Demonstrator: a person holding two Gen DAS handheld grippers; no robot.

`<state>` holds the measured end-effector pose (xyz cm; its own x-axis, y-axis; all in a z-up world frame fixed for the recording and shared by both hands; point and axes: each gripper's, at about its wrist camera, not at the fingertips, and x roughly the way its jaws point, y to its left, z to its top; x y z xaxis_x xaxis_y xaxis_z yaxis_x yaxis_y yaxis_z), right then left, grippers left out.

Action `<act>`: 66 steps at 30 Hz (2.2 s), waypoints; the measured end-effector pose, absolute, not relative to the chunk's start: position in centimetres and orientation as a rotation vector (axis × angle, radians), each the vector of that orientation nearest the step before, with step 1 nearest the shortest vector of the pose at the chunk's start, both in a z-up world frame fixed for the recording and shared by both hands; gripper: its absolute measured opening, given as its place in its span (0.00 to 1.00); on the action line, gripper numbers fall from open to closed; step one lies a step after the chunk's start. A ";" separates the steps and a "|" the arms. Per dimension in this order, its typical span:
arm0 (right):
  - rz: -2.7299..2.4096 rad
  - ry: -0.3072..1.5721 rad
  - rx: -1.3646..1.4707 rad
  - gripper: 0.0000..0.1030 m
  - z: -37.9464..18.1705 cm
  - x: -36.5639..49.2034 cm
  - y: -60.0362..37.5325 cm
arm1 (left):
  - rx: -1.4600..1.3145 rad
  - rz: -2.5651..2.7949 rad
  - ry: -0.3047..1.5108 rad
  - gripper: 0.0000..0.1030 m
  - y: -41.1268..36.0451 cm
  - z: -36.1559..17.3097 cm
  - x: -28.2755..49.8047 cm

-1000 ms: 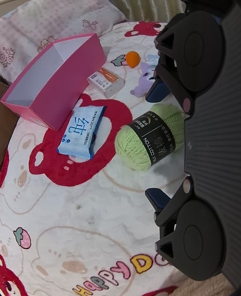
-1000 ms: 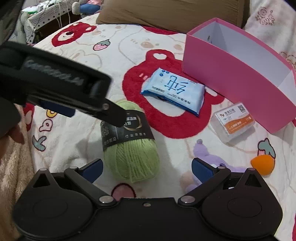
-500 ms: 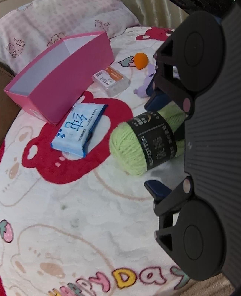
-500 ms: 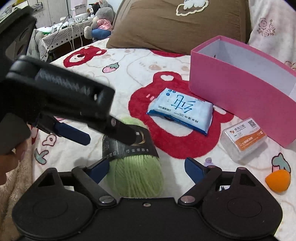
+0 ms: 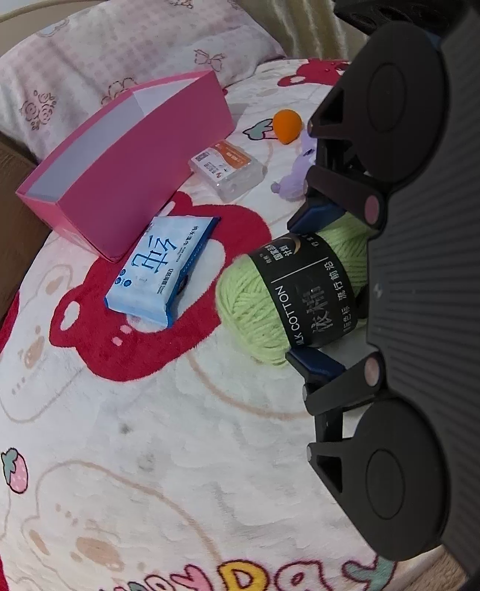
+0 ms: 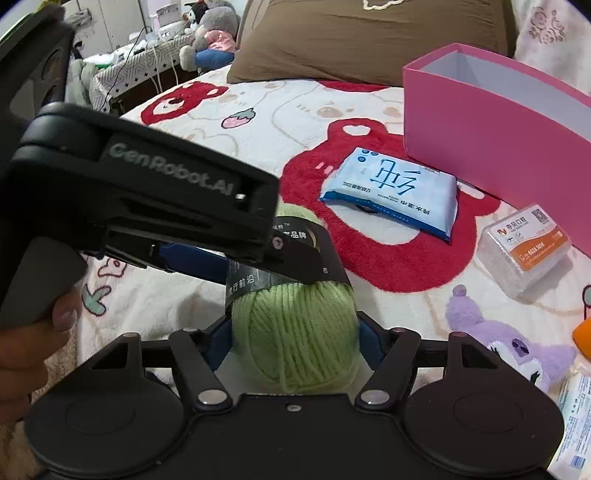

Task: Organize objects
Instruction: 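Move the left gripper down onto the green yarn ball and close, then lift the yarn ball with the left gripper and carry it into the pink box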

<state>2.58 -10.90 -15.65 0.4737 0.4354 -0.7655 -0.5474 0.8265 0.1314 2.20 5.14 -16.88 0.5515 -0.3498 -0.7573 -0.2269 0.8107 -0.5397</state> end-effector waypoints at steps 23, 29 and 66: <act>0.574 0.888 -0.068 0.60 -15.3 2.3 -11.8 | -0.559 -0.101 0.979 0.52 3.2 -15.0 1.6; 0.558 0.872 -0.014 0.59 -13.4 2.2 -12.9 | -0.480 -0.122 0.946 0.52 1.9 -12.4 1.4; 0.422 0.665 0.032 0.62 -1.4 3.9 -16.4 | -0.301 -0.366 0.880 0.52 -1.4 1.0 7.3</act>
<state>3.90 -16.38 -1.41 0.7054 0.3897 -0.5920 -0.3693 0.9150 0.1623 7.34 -1.42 0.96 0.5825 -0.4296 -0.6901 0.1861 0.8969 -0.4012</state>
